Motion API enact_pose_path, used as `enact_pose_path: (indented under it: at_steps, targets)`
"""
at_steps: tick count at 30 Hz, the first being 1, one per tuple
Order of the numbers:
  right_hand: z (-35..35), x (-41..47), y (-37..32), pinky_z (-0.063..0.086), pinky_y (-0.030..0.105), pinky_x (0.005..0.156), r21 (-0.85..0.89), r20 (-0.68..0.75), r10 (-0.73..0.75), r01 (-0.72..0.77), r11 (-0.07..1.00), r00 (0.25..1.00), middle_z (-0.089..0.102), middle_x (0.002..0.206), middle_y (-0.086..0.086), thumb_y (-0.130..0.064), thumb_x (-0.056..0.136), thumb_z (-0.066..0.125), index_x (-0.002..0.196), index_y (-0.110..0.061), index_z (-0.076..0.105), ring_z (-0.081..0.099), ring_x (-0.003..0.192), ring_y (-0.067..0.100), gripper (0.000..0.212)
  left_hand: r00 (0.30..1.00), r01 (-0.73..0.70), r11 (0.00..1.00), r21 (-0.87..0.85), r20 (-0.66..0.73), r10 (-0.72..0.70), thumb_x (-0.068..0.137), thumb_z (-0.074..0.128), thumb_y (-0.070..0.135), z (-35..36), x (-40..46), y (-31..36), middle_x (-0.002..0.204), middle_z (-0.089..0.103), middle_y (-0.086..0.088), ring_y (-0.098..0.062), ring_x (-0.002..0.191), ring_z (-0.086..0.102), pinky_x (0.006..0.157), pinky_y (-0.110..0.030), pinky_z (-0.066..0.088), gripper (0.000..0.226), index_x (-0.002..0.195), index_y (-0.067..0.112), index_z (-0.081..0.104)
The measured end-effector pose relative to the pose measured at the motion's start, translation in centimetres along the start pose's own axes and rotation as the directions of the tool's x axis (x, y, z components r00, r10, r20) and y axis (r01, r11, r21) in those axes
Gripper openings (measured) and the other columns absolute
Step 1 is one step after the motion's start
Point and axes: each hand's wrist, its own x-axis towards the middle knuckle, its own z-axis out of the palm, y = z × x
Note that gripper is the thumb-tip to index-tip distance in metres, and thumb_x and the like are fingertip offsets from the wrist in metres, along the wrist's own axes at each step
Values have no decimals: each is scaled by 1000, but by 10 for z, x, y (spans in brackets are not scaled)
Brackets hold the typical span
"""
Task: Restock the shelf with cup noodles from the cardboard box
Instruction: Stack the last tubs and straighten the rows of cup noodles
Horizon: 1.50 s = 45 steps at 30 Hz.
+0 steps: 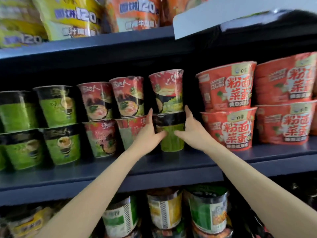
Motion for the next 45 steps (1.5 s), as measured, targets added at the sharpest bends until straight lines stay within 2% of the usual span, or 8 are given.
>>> enact_pose_path:
  at_steps: [3,9,17,22,25,33,39,45]
  targets:
    - [2,-6,-4,50,28,82,68,-13,33,-32,997,999,50,137,8,-14,89,61,151,-20,-11,60,105,21,96,999,-32,999,-37,23,33,87,64,27,-2,6,-2,124,50,6,-10,111,49,88,-22,38,95,150,26,-7]
    - [2,-34,-2,44,36,103,129,-146,15,4,992,989,29,154,0,-4,88,60,152,-20,0,43,131,19,89,996,-34,988,-149,77,46,77,70,42,-2,6,3,147,38,7,-7,130,38,85,-7,26,113,150,18,-13]
    - [-1,-67,-4,41,16,95,16,-160,-96,100,995,982,30,152,-8,-7,91,57,152,-22,4,44,122,4,82,999,10,977,-214,40,-2,55,74,60,10,18,6,150,35,3,-10,135,34,106,-23,29,132,151,16,-4]
    - [-3,-50,16,43,40,103,-111,-237,-81,56,992,968,34,150,7,-20,90,59,152,-18,5,43,131,22,82,996,-56,998,-7,-76,55,65,73,58,14,14,11,151,32,1,-17,138,31,109,-31,29,116,150,16,8]
    - [-1,-34,19,41,37,103,-34,-142,14,-19,999,990,43,143,10,-22,86,63,152,-19,-1,45,127,24,92,993,-46,998,53,-107,51,64,70,64,15,11,10,151,33,-1,-21,135,37,105,-33,34,117,150,19,6]
    - [16,-36,18,45,37,84,-158,-229,-10,-27,987,973,45,132,13,-39,82,70,149,-19,-16,56,108,31,111,997,-65,997,-50,-39,63,77,67,50,9,6,12,145,43,2,-16,133,40,96,-19,30,102,151,23,3]
    - [11,-30,18,49,43,87,-91,-247,-47,25,996,968,48,132,15,-46,77,73,147,-26,-22,60,100,34,119,933,-282,930,-235,-293,209,85,65,38,-19,-2,46,151,32,1,-12,133,37,107,-28,34,77,147,27,22]
    - [13,-25,22,50,47,89,-33,-231,-53,47,998,971,54,125,13,-40,76,75,144,-39,-23,61,100,32,119,997,-17,860,-510,57,53,62,79,31,-27,48,58,144,42,-4,-19,129,43,112,-42,28,119,149,31,-1]
